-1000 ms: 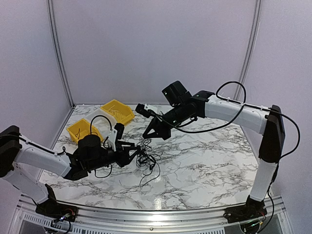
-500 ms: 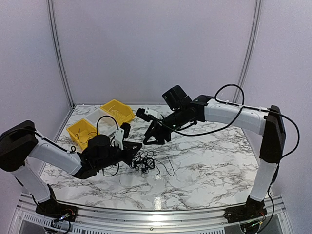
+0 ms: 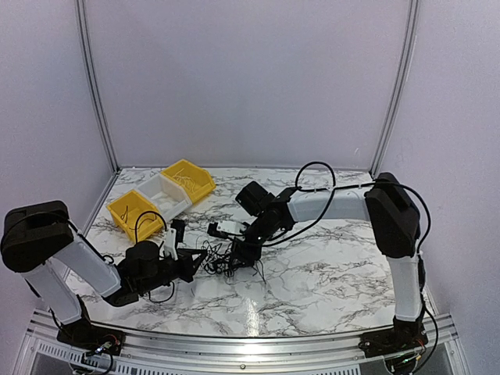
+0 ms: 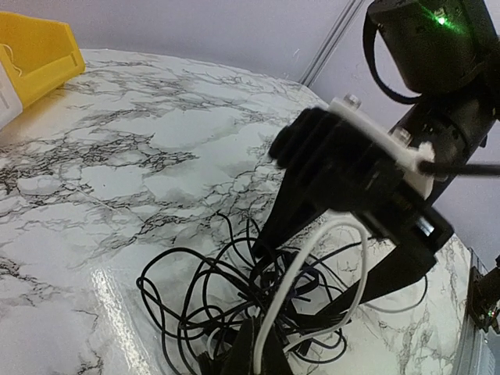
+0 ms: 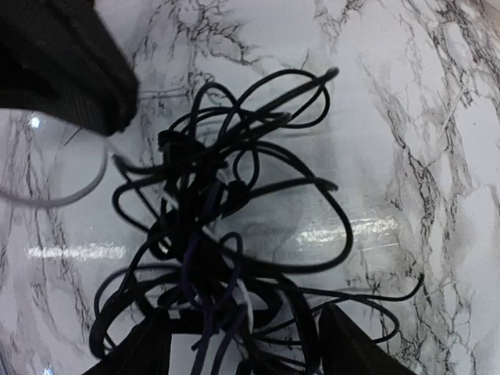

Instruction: Untangle the cables

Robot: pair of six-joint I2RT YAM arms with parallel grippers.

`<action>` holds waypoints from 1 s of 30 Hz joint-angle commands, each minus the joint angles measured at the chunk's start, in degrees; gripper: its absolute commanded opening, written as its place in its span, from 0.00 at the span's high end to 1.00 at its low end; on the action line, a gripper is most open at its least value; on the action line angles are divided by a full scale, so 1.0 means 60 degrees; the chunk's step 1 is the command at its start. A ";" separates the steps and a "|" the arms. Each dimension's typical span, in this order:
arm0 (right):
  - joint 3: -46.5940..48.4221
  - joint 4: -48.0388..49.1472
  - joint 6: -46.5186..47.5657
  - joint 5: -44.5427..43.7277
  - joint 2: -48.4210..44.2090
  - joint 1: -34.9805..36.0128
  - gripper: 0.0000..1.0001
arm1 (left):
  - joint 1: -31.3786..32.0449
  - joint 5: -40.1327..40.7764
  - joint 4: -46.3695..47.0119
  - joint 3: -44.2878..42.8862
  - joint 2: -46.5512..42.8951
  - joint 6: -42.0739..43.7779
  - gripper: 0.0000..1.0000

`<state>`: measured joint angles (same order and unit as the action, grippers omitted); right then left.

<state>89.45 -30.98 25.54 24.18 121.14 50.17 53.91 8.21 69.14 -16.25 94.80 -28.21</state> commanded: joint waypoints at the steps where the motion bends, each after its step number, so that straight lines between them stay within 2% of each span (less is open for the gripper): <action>1: 0.0761 0.0125 -0.0110 -0.0665 0.0269 0.0154 0.43 | 0.0038 0.0260 0.0823 0.0120 0.0100 -0.0246 1.00; 4: 0.0582 0.0284 -0.0252 -0.0791 0.0098 0.0087 0.72 | 0.0038 0.0454 0.0825 0.0308 0.0129 -0.0254 1.00; 6: 0.0427 0.0350 -0.0387 -0.1025 -0.0111 -0.0086 0.80 | 0.0038 0.0837 0.0825 0.0587 0.0014 -0.0385 1.00; 10: -0.0025 0.0352 -0.0539 -0.1200 -0.0717 -0.0827 0.87 | 0.0038 0.1708 0.0785 0.1554 -0.0906 -0.0737 1.00; 12: -0.0279 0.0319 -0.0548 -0.1199 -0.1049 -0.1234 0.87 | 0.0038 0.2101 0.0396 0.1979 -0.1509 -0.0929 1.00; 19: -0.0913 -0.0092 -0.0322 -0.1417 -0.1744 -0.2106 0.78 | 0.0038 0.3154 -0.1677 0.2542 -0.3352 -0.1204 1.00; 24: -0.1652 0.0023 -0.0209 -0.1533 -0.2215 -0.2199 0.92 | 0.0046 0.3625 -0.2743 0.2491 -0.4193 -0.1195 1.00; 27: -0.1966 0.0135 -0.0239 -0.1761 -0.2327 -0.2431 0.92 | 0.0038 0.3994 -0.3528 0.2483 -0.4817 -0.1313 1.00; 30: -0.2159 0.0164 -0.0314 -0.1946 -0.2444 -0.2869 0.88 | 0.0038 0.4624 -0.5006 0.2438 -0.5722 -0.1646 1.00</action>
<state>77.36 -29.56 24.25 18.72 109.12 37.80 54.35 27.29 53.25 -2.61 65.95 -36.21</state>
